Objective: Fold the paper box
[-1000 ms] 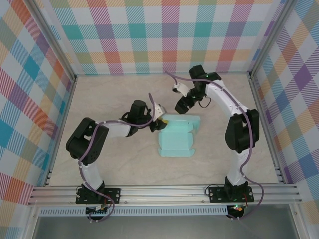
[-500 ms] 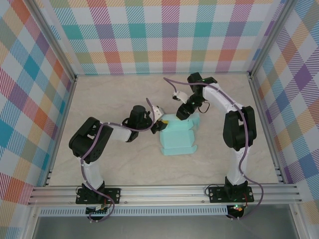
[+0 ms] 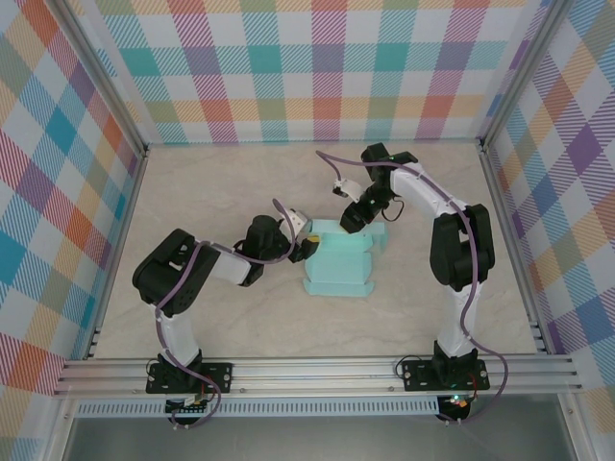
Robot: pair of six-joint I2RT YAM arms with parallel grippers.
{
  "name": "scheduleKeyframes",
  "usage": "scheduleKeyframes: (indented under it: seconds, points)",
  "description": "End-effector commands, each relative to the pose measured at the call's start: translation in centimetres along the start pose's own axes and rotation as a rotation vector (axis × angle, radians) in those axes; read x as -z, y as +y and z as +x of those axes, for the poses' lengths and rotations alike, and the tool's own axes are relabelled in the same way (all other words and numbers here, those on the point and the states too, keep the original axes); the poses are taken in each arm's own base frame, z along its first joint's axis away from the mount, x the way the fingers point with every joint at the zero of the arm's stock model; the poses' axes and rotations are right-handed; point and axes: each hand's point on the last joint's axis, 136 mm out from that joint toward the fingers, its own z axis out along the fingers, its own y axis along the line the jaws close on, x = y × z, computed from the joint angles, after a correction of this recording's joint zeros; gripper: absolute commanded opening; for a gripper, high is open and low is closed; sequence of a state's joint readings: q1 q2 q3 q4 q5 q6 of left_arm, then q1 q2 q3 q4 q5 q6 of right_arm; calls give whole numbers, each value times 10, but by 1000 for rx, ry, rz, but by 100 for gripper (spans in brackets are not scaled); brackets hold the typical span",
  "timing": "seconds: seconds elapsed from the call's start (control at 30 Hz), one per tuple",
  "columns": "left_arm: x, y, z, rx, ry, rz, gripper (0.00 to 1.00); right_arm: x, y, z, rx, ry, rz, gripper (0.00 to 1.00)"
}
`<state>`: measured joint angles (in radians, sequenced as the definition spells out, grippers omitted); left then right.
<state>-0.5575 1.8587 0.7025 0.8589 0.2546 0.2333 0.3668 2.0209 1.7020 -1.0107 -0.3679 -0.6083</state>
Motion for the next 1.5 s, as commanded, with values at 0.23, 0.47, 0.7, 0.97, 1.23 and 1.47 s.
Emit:
scheduleKeyframes:
  seconds: [0.23, 0.47, 0.7, 0.97, 1.23, 1.47]
  points:
    - [-7, -8, -34, 72, -88, -150, 46, -4, 0, 6, -108, 27, 6, 46]
    - [-10, 9, -36, 147, -101, -302, 27, 0, -2, -2, -194, -41, 37, 45]
    - [-25, -6, -41, 135, -96, -231, 17, -6, 2, 5, -201, -37, 21, 45]
    - [-41, -3, -44, 112, -64, -271, 8, -3, 6, 5, -210, -52, 3, 45]
    - [-52, -7, -46, 69, -25, -313, 15, -2, 6, 14, -225, -53, -12, 44]
    - [-66, -37, -49, 40, -23, -130, 22, -4, 0, 29, -223, -19, -21, 44]
